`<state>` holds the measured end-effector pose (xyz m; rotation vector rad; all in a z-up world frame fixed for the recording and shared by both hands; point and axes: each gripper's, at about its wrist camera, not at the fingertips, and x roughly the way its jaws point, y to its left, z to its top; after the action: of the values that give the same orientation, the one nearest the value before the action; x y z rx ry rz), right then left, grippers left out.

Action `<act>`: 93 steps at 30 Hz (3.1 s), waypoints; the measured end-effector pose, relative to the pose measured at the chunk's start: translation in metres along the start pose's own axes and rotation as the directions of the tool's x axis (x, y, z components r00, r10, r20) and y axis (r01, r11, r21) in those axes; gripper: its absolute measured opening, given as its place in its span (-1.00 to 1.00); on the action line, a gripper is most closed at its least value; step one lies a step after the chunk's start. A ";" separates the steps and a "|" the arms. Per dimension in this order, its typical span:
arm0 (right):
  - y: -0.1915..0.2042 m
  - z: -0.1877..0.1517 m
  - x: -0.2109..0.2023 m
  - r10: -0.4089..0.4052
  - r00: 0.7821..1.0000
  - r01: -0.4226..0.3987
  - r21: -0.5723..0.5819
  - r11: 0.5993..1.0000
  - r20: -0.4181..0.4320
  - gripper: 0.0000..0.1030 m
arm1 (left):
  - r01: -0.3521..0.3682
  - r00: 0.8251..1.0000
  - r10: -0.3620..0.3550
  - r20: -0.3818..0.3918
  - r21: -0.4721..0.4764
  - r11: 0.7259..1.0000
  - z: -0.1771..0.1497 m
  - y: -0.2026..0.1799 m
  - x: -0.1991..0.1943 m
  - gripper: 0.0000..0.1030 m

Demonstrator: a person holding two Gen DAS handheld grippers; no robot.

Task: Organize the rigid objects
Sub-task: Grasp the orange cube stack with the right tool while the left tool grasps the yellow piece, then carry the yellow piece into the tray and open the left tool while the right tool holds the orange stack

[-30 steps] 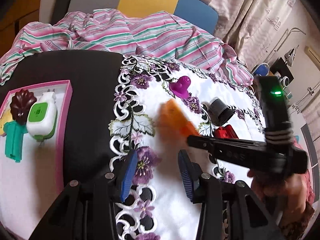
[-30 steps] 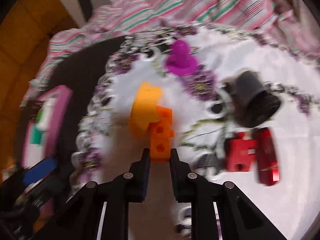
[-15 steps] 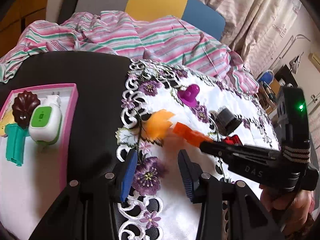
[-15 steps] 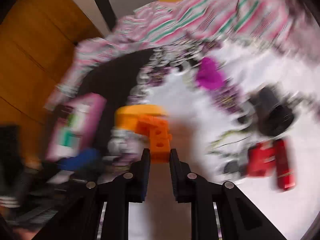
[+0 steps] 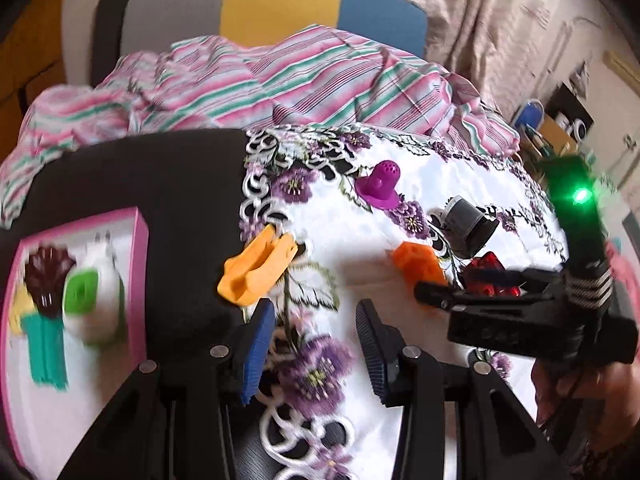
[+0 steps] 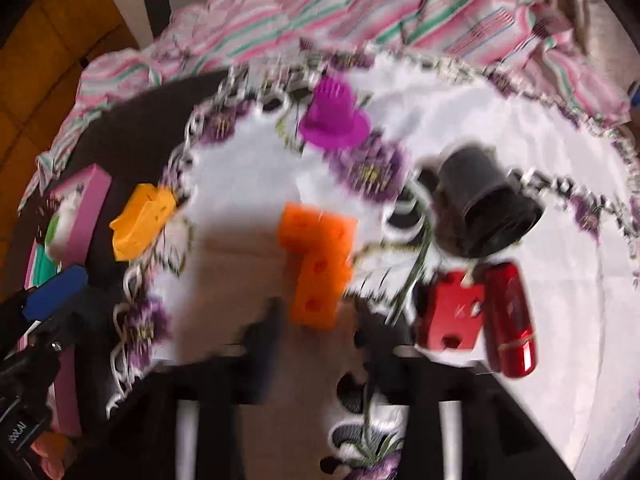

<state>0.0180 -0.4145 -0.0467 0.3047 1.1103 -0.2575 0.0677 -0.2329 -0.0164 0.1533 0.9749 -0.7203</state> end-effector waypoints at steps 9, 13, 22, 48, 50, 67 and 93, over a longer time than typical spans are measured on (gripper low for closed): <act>-0.001 0.008 0.021 -0.026 0.999 0.028 0.051 0.998 -0.037 -0.36 | -0.046 0.995 0.051 -0.090 0.048 0.998 0.024 0.017 0.035 -0.04; -0.001 0.007 0.020 -0.044 0.998 0.045 0.031 0.998 -0.045 -0.51 | -0.043 0.992 0.051 -0.117 0.068 0.997 0.025 0.018 0.051 -0.03; -0.004 0.005 0.020 -0.025 0.998 0.027 0.048 0.998 -0.056 -0.50 | 0.004 0.992 -0.008 -0.130 -0.027 1.000 0.020 0.027 0.067 -0.33; -0.002 0.005 0.021 -0.046 0.998 0.047 0.011 0.999 -0.047 -0.50 | -0.087 0.996 0.083 -0.043 -0.097 0.991 0.002 0.023 0.033 0.07; -0.002 0.005 0.021 -0.045 0.998 0.045 0.011 0.999 -0.048 -0.50 | -0.096 0.992 0.086 -0.088 -0.110 0.989 0.004 0.029 0.045 0.07; -0.003 0.005 0.021 -0.042 0.998 0.043 0.016 0.999 -0.038 -0.51 | 0.112 0.991 -0.123 -0.053 -0.173 0.979 -0.030 0.024 0.020 -0.50; -0.005 -0.002 0.010 0.018 1.000 -0.020 0.092 0.996 0.016 -0.52 | 0.100 0.982 -0.028 0.189 -0.380 0.920 -0.097 0.156 -0.101 -0.50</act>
<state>0.0187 -0.4193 -0.0572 0.3944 1.0815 -0.2939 0.0607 -0.0234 -0.0209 -0.2898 0.9333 -0.5757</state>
